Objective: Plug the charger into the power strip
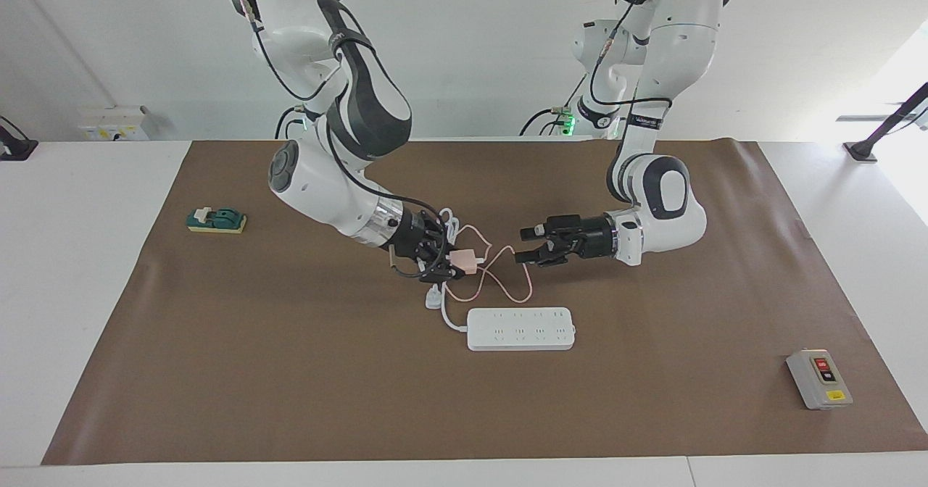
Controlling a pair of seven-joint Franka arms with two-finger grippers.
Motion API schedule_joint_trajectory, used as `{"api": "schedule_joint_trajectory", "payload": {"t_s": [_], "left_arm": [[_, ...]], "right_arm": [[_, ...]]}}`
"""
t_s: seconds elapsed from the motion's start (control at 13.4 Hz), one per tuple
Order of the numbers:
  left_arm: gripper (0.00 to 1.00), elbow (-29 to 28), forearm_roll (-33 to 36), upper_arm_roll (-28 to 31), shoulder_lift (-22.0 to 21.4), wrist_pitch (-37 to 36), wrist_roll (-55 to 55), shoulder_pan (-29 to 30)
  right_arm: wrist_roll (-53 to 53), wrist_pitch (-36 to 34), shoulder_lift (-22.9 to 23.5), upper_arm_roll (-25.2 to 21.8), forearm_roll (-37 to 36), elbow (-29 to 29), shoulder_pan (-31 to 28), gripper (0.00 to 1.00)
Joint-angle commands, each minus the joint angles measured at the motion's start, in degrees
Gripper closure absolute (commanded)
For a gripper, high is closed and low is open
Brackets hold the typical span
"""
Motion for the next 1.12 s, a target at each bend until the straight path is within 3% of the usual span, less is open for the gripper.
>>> {"api": "schedule_joint_trajectory", "payload": {"t_s": [0.0, 0.37, 1.05], "left_arm": [[0.00, -2.3, -1.7, 0.7, -1.9, 0.3, 1.4, -0.8], [0.00, -1.5, -1.7, 0.7, -0.9, 0.3, 1.9, -0.8], [0.00, 2.9, -1.4, 0.7, 2.3, -1.2, 7.4, -0.3]], "right_arm": [[2.5, 3.0, 2.5, -0.2, 2.2, 2.8, 2.6, 1.00], [5.8, 5.1, 5.7, -0.2, 1.9, 7.5, 6.3, 1.00], [5.6, 4.3, 5.7, -0.2, 2.4, 7.7, 6.0, 1.00]]}}
